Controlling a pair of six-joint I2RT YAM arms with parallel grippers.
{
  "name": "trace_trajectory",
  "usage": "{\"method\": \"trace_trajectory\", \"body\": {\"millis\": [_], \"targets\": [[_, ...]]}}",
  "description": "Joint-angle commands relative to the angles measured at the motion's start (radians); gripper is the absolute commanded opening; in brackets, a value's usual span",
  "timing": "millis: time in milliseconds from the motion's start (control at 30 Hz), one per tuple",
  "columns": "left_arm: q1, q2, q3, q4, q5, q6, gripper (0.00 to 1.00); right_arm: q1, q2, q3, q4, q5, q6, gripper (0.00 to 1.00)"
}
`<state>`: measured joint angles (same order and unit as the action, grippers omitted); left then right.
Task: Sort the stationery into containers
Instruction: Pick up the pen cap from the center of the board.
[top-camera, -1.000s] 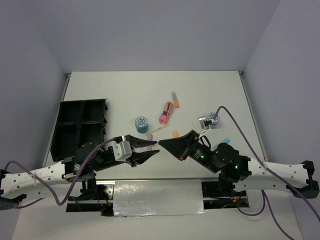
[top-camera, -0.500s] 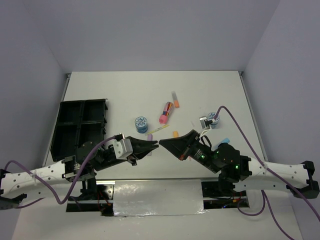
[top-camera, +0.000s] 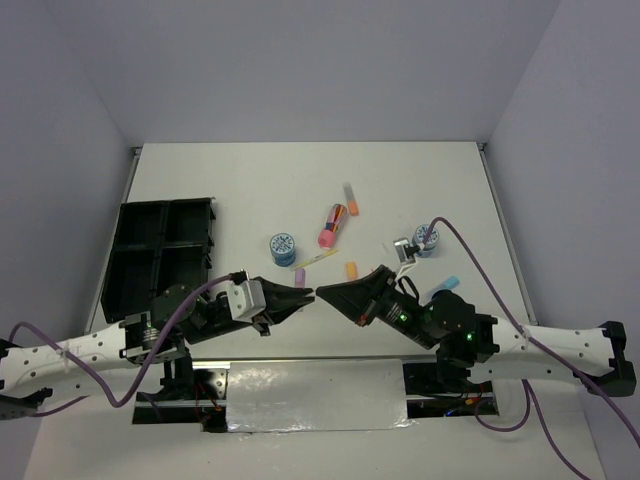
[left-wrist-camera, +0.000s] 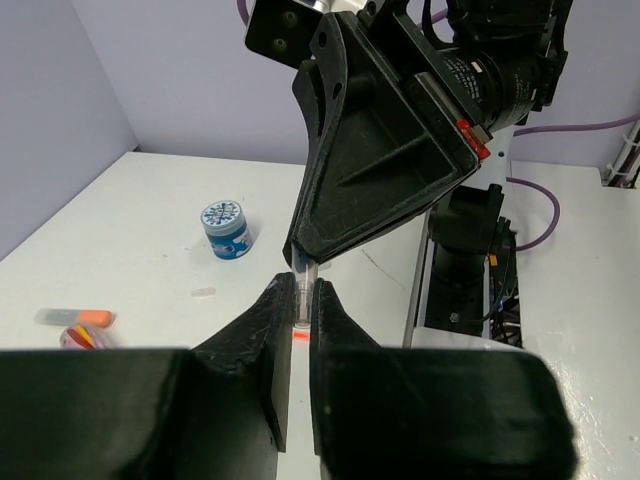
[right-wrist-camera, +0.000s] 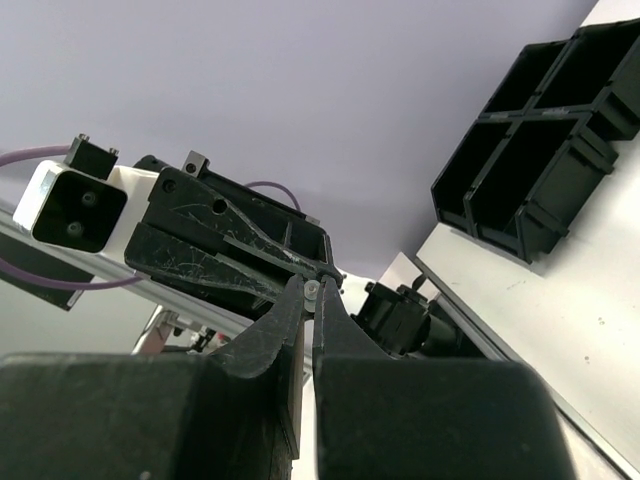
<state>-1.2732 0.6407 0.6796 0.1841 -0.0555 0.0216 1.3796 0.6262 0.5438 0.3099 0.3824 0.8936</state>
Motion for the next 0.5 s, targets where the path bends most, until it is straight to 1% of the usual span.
{"method": "trace_trajectory", "body": {"millis": [0, 167, 300, 467], "targets": [[0.0, -0.027, 0.035, 0.098, 0.003, 0.0, 0.0, -0.001, 0.023, 0.004, 0.02, 0.015, -0.005, 0.0], [0.002, -0.033, 0.025, 0.13, 0.002, -0.003, 0.0, -0.001, 0.033, -0.039, 0.081, 0.019, 0.018, 0.0], [0.002, -0.052, 0.018, 0.153, -0.006, 0.003, 0.0, -0.002, 0.035, -0.059, 0.098, 0.024, 0.037, 0.0], [0.001, -0.058, 0.008, 0.182, -0.01, 0.006, 0.0, -0.001, 0.085, -0.068, 0.153, 0.007, 0.074, 0.0]]}}
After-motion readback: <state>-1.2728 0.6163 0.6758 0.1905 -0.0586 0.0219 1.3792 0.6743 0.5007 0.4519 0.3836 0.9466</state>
